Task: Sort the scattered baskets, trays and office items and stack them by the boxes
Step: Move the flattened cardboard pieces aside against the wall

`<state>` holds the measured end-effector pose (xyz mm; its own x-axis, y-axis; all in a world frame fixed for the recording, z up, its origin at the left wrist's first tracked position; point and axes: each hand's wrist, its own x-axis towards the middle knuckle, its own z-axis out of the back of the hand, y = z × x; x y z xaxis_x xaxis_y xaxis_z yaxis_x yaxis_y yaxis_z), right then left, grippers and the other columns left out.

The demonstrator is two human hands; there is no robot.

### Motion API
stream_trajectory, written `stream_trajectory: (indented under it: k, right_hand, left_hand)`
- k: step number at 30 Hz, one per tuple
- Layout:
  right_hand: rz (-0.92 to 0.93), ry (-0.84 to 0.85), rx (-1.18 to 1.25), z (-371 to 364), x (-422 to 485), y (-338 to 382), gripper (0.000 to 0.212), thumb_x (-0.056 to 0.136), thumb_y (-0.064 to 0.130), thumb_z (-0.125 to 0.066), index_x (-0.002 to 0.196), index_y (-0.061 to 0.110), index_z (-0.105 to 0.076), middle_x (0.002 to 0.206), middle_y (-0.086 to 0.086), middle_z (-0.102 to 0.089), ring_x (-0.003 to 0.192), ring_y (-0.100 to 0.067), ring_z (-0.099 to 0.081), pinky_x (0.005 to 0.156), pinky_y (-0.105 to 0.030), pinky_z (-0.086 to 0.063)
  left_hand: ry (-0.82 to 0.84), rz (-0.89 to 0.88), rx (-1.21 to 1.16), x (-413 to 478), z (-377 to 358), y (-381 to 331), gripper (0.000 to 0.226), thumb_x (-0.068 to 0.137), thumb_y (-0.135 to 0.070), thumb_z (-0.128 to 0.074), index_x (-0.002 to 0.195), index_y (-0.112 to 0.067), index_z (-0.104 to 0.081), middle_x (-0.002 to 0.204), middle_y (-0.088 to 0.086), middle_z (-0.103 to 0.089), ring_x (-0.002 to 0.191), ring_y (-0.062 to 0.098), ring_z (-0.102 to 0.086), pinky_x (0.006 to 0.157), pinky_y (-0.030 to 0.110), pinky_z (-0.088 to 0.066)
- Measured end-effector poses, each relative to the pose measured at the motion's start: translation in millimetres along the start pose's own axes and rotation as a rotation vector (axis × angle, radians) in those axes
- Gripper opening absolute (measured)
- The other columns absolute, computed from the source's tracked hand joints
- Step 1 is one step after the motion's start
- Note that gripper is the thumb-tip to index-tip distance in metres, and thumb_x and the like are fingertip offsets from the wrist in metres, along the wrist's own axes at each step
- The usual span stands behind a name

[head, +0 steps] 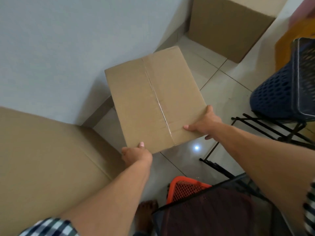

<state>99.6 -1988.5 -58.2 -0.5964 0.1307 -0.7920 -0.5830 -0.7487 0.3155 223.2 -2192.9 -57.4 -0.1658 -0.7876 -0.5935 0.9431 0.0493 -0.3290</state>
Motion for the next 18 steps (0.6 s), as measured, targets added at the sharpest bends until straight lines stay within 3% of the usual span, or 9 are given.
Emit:
stream_trajectory:
  k: [3,7,13,18]
  right_hand:
    - [-0.002,0.0,-0.029,0.3,-2.5,4.8,0.09,0.064,0.049,-0.092,0.115,0.029,-0.02,0.109,-0.004,-0.046,0.09,-0.028,-0.055,0.068,-0.046,-0.063]
    - [0.017,0.037,-0.12,-1.6,-6.9,21.9,0.096,0.064,0.049,-0.092,0.127,0.027,-0.023,0.12,-0.01,-0.049,0.088,-0.03,-0.059,0.073,-0.048,-0.062]
    - [0.104,0.03,-0.279,-18.7,-10.7,54.7,0.107,0.067,0.05,-0.091,0.143,0.025,-0.021,0.13,-0.018,-0.044,0.114,-0.038,-0.056,0.1,-0.051,-0.05]
    - [0.191,-0.009,-0.33,-27.4,-8.6,68.7,0.126,0.07,0.05,-0.089,0.158,0.035,0.0,0.138,-0.02,-0.042,0.125,-0.038,-0.05,0.108,-0.049,-0.042]
  left_hand:
    - [0.034,0.041,0.004,2.4,2.5,-4.1,0.061,0.094,-0.03,-0.069,0.134,0.003,-0.037,0.142,0.03,-0.046,0.128,0.044,-0.05,0.105,0.045,-0.042]
    - [0.053,0.15,-0.024,2.3,8.2,0.5,0.061,0.096,-0.024,-0.067,0.137,0.005,-0.033,0.145,0.03,-0.042,0.13,0.046,-0.047,0.106,0.045,-0.038]
    - [0.074,0.324,0.016,-7.5,12.5,25.4,0.073,0.102,-0.044,-0.05,0.142,0.011,-0.026,0.146,0.031,-0.039,0.131,0.045,-0.044,0.106,0.047,-0.039]
    - [0.083,0.297,0.188,-0.6,10.0,33.7,0.079,0.104,-0.055,-0.033,0.142,0.014,-0.031,0.145,0.029,-0.042,0.131,0.04,-0.046,0.105,0.042,-0.04]
